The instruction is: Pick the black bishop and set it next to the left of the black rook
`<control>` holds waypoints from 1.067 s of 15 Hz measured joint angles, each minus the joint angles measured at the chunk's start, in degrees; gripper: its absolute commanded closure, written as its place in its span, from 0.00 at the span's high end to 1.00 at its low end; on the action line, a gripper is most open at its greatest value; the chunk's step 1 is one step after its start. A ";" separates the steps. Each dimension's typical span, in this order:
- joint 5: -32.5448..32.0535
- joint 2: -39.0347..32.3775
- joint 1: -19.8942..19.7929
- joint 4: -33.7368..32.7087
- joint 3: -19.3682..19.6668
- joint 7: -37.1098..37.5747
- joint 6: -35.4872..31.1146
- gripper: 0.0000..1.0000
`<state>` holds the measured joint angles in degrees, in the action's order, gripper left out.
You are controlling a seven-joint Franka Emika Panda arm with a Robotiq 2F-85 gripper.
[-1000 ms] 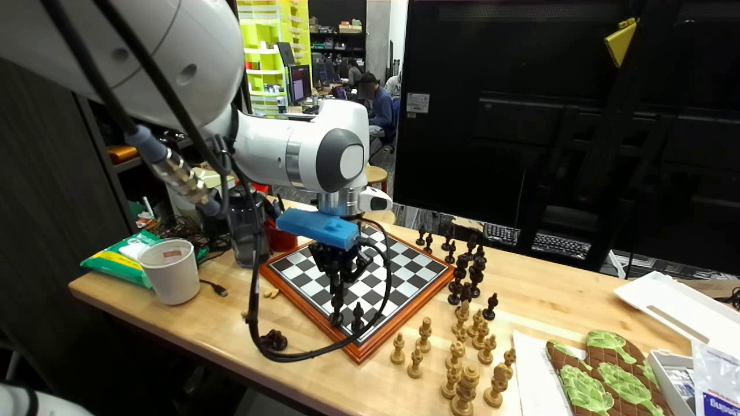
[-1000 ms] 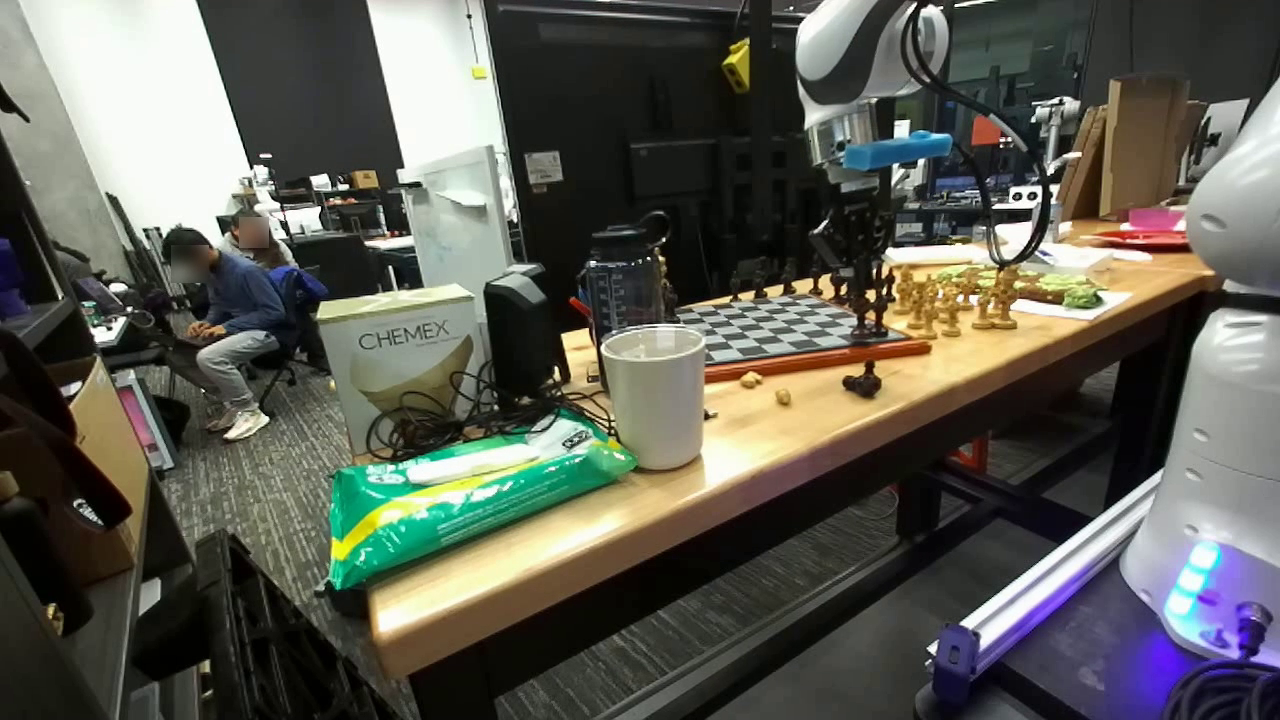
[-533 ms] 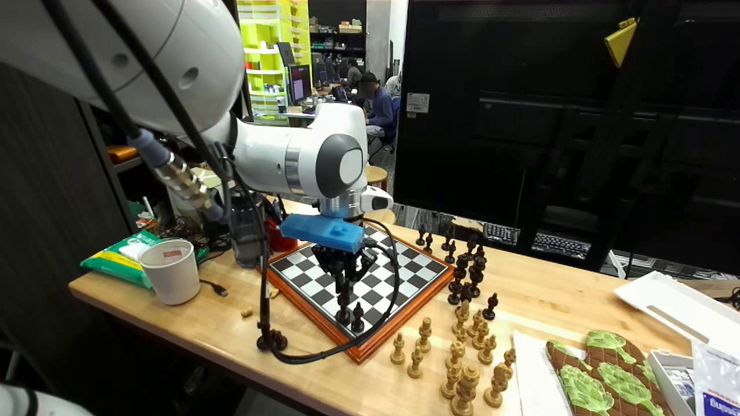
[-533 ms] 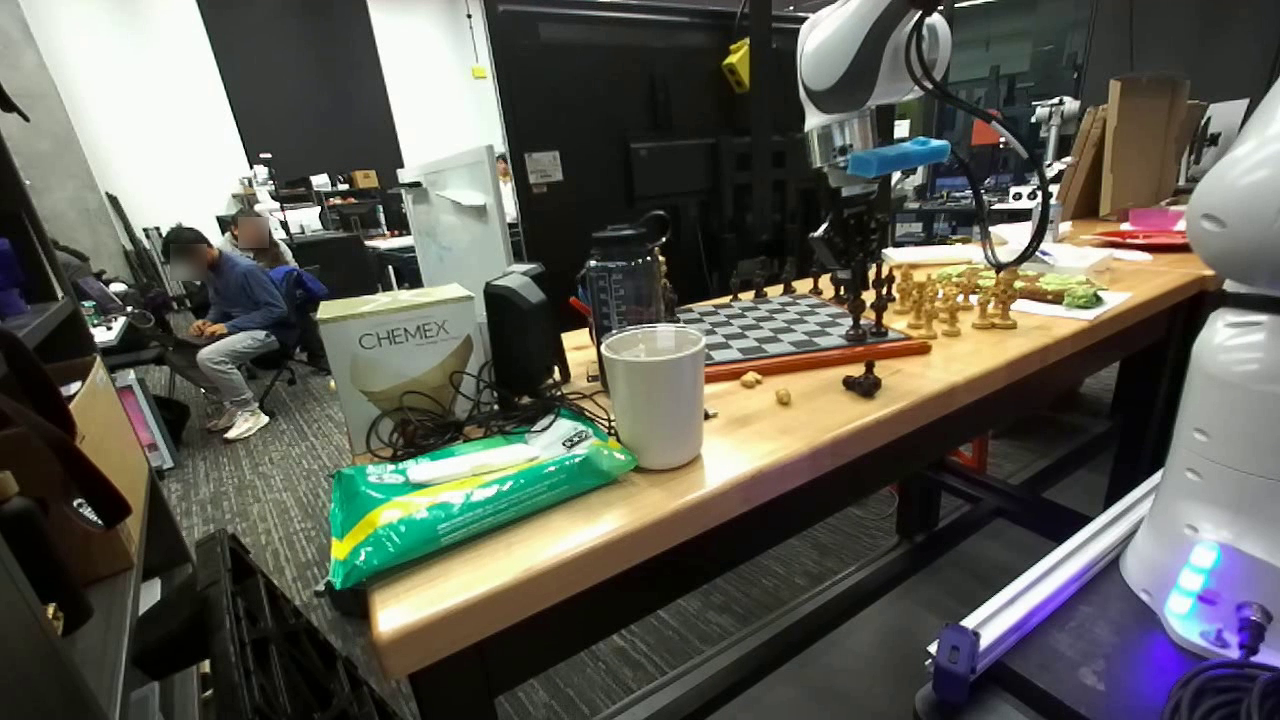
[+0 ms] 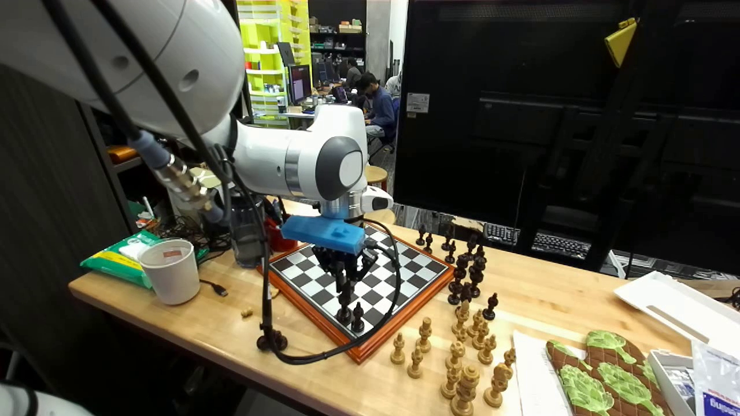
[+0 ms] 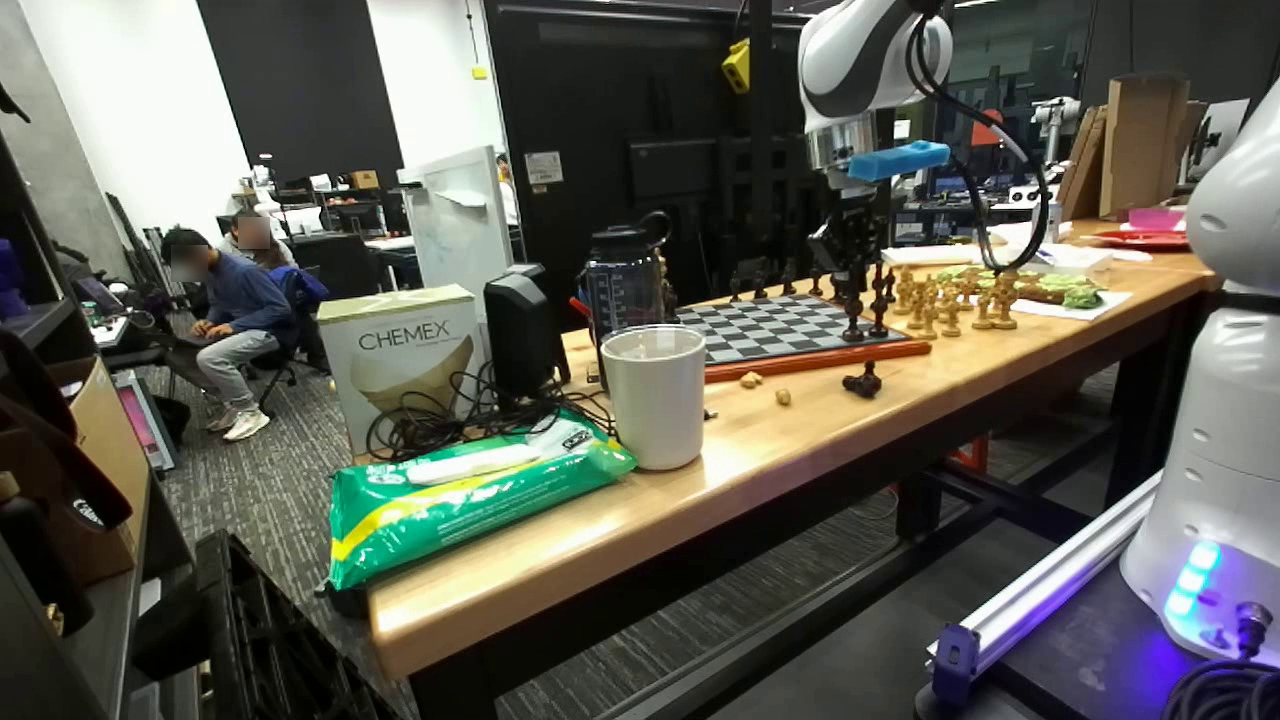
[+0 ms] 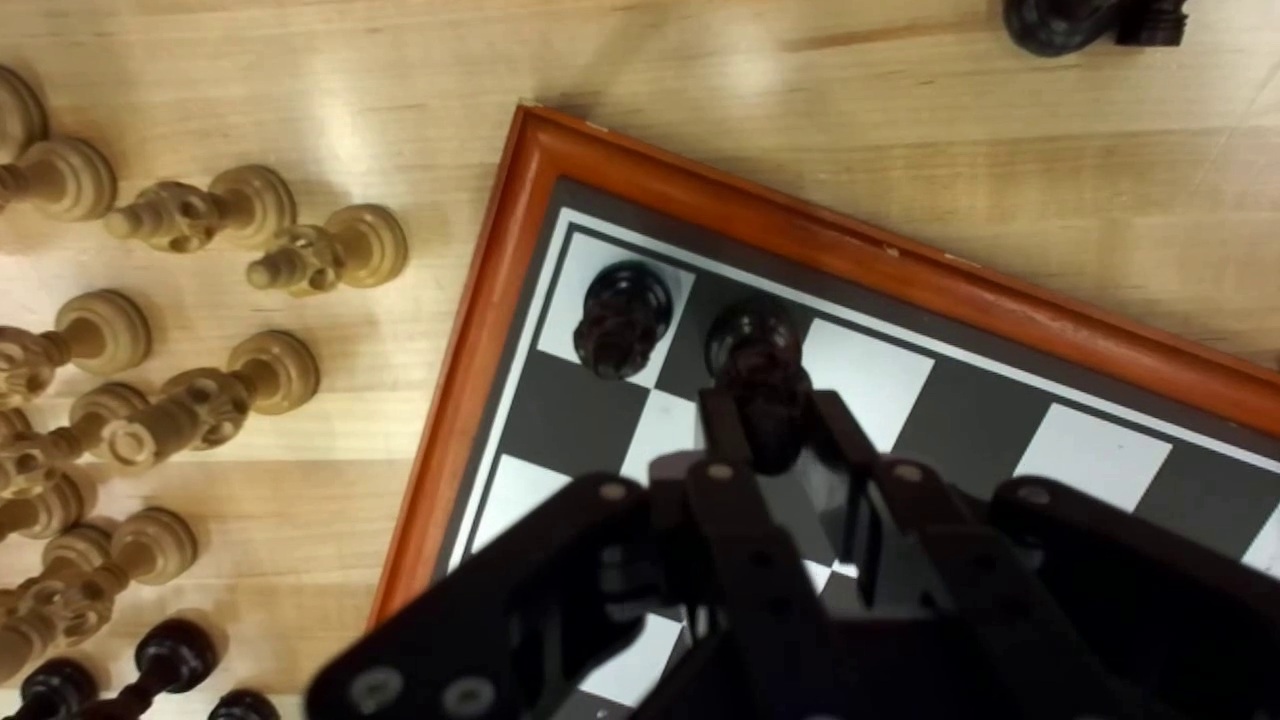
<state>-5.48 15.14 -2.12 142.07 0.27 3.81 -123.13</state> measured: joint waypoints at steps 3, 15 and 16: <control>0.00 0.00 0.00 0.03 0.01 -0.07 -0.14 0.73; 0.00 4.59 0.29 -0.71 -1.08 0.95 3.47 1.00; 0.00 5.96 0.34 -0.88 -1.41 1.34 4.67 1.00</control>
<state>-5.48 21.10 -1.78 141.19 -1.15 5.15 -118.46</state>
